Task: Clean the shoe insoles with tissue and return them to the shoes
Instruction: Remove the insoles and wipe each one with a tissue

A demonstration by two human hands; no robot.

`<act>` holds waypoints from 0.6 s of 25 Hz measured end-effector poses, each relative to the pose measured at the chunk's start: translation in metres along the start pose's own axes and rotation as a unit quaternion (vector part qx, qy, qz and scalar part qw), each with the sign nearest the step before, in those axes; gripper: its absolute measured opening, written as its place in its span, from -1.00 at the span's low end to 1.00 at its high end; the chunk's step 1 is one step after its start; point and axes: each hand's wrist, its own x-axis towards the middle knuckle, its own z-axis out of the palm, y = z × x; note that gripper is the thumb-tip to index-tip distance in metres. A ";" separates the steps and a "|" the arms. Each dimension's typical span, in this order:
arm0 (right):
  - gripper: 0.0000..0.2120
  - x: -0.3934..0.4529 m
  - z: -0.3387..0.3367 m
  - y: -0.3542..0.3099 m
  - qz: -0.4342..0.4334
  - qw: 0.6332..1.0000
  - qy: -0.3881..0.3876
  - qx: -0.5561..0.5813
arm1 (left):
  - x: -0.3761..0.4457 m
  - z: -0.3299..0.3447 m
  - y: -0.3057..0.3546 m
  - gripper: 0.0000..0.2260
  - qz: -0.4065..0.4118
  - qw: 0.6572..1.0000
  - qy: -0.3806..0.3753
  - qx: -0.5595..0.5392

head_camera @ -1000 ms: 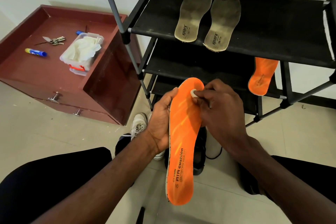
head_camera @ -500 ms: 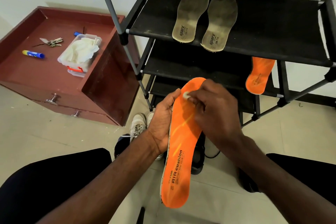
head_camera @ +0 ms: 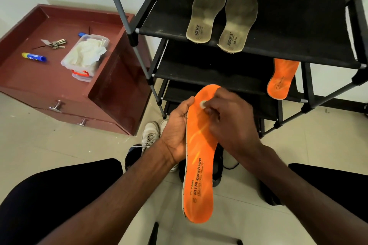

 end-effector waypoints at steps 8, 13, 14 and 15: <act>-0.74 0.003 -0.004 0.011 0.067 0.995 0.001 -0.078 | -0.001 0.004 -0.008 -0.52 -0.005 1.000 -0.001 -0.002; -0.68 -0.020 0.001 -0.015 -0.059 0.993 -0.088 -0.046 | 0.001 -0.001 -0.001 -0.46 -0.002 1.000 0.018 -0.024; -0.67 -0.015 -0.002 -0.006 -0.042 0.995 -0.069 -0.057 | 0.000 0.001 -0.001 -0.49 -0.002 1.000 0.019 -0.018; -0.67 -0.008 -0.004 0.005 -0.002 0.997 -0.036 -0.073 | -0.001 0.002 -0.001 -0.51 -0.002 1.000 0.010 -0.010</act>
